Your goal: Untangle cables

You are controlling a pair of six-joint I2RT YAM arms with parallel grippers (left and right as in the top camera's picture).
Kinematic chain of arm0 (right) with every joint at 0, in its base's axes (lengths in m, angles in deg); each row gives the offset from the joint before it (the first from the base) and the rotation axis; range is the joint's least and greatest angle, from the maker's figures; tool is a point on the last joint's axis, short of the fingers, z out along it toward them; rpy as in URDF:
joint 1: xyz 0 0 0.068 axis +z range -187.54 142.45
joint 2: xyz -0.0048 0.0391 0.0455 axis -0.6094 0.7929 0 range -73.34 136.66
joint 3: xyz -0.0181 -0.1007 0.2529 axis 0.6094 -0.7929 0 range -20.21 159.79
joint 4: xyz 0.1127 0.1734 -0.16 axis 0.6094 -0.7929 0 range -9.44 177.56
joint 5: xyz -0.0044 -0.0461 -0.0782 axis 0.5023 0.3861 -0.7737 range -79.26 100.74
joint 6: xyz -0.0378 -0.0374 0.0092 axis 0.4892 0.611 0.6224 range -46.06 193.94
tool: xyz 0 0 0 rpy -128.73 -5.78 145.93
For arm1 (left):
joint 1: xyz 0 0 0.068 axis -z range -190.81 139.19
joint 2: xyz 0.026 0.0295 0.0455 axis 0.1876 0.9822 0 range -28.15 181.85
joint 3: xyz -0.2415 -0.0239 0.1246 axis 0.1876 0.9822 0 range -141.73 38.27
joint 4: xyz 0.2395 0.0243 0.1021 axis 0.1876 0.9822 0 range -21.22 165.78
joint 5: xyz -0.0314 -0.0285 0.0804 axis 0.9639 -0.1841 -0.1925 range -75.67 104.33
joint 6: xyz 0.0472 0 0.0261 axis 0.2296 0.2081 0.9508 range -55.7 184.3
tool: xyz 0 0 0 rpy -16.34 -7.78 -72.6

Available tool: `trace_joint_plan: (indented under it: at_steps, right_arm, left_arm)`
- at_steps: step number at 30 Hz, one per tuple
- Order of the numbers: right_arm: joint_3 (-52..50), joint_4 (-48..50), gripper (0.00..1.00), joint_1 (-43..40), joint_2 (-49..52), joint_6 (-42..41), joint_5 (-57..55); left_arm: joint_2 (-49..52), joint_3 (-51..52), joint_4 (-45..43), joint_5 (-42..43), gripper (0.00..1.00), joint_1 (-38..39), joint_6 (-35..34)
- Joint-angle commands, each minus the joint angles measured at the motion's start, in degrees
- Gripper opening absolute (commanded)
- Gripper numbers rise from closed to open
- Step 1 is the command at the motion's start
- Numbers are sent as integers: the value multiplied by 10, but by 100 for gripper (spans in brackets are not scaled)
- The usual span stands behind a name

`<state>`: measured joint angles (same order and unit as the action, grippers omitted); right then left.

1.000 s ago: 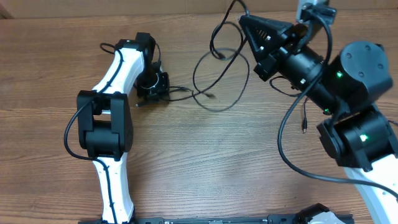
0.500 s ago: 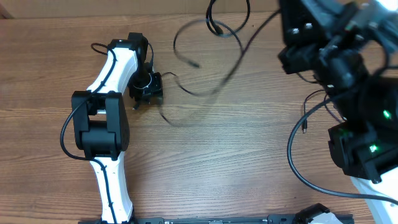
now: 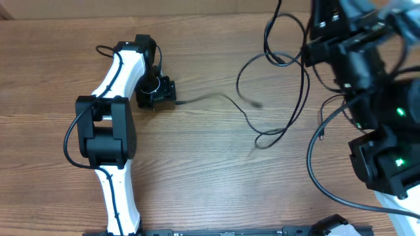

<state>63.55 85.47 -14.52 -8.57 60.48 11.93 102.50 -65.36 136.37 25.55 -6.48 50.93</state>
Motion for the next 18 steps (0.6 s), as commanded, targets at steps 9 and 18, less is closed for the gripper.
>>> trace_joint_plan:
  at_steps: [9,18]
  right_arm:
    - [11,-237,4,2,26,-17,105]
    - [11,-251,4,2,88,-77,158]
  left_arm:
    - [-66,-110,17,201,81,-24,85]
    - [-90,-114,90,509,55,-11,315]
